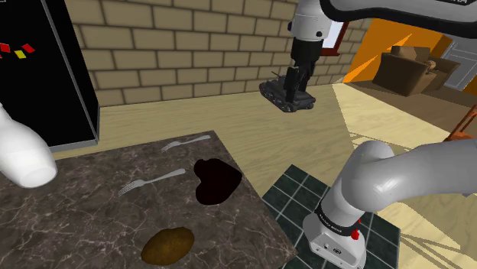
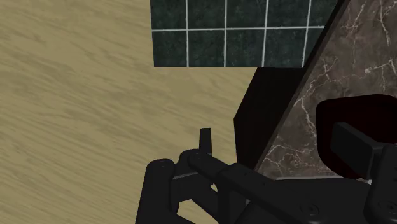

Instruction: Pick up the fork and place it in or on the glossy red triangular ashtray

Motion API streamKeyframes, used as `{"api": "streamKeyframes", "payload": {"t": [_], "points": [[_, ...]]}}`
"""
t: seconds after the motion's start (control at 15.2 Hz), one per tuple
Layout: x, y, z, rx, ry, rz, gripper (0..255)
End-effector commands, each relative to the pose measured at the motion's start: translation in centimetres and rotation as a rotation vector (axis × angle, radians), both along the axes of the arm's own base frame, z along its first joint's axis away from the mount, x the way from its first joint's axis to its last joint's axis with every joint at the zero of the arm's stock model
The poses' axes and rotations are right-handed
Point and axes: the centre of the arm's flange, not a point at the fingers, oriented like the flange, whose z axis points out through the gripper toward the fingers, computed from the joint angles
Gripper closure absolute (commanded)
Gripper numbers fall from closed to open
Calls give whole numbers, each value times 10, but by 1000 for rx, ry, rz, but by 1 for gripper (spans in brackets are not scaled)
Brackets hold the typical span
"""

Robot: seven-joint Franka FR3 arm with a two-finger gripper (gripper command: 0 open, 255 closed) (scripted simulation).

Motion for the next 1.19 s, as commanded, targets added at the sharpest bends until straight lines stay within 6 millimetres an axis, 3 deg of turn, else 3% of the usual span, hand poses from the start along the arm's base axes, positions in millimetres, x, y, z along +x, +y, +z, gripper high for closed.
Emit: {"api": "streamKeyframes", "payload": {"t": [0.0,0.53,1.12], "points": [[0,0,0,0,0,0,0],[85,36,-53,50,39,212,0],[166,99,-113,106,84,451,0]]}}
